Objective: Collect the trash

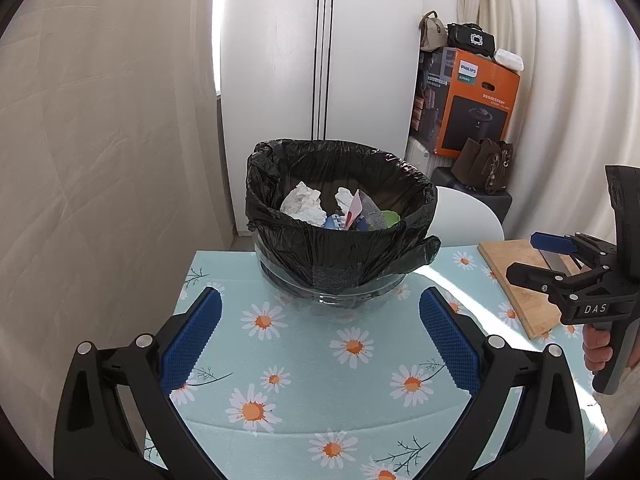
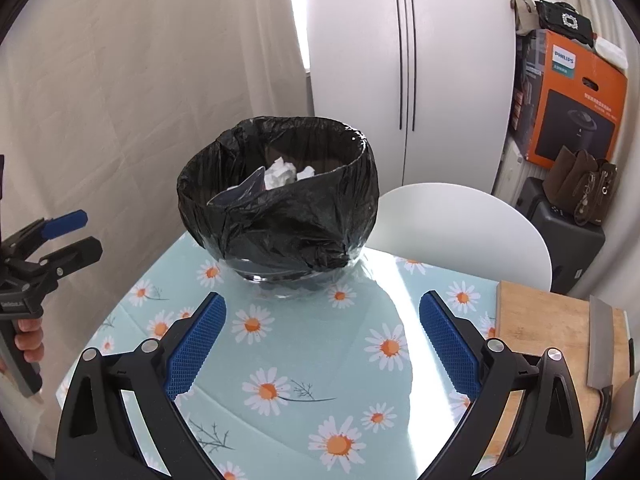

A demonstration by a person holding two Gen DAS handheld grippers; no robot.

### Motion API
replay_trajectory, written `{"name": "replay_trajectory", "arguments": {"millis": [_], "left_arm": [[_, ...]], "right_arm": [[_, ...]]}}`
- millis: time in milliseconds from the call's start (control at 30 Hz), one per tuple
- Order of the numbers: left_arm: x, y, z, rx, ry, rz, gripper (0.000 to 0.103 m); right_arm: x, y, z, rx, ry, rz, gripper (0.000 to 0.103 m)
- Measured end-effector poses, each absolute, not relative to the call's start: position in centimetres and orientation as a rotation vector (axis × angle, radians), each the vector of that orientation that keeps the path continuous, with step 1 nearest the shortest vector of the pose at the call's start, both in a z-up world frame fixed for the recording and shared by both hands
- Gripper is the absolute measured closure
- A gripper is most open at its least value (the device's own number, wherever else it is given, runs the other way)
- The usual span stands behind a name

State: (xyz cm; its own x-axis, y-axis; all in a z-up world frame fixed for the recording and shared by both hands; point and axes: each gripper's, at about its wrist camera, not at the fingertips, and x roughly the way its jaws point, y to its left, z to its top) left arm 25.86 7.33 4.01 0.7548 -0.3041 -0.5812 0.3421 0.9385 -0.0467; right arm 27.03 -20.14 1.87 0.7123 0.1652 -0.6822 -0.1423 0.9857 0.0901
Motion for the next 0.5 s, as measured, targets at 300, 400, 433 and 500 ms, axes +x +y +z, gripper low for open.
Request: {"name": "replay_trajectory", "arguments": {"millis": [300, 400, 433, 500], "left_arm": [[24.3, 7.8, 3.3, 0.041, 0.652, -0.293, 0.006], [24.0, 7.8, 3.2, 0.043, 0.656, -0.286, 0.006], [23.9, 7.8, 3.2, 0.043, 0.655, -0.284, 0.006], [23.9, 7.7, 3.3, 0.047, 0.66, -0.291, 0.006]], "right_arm": [[25.3, -20.1, 2.2, 0.021, 0.745, 0.191, 0.01], [25.1, -20.2, 2.5, 0.017, 0.742, 0.194, 0.01], [25.1, -20.2, 2.5, 0.015, 0.742, 0.194, 0.01], [25.1, -20.3, 2.7, 0.023, 0.741, 0.196, 0.01]]}}
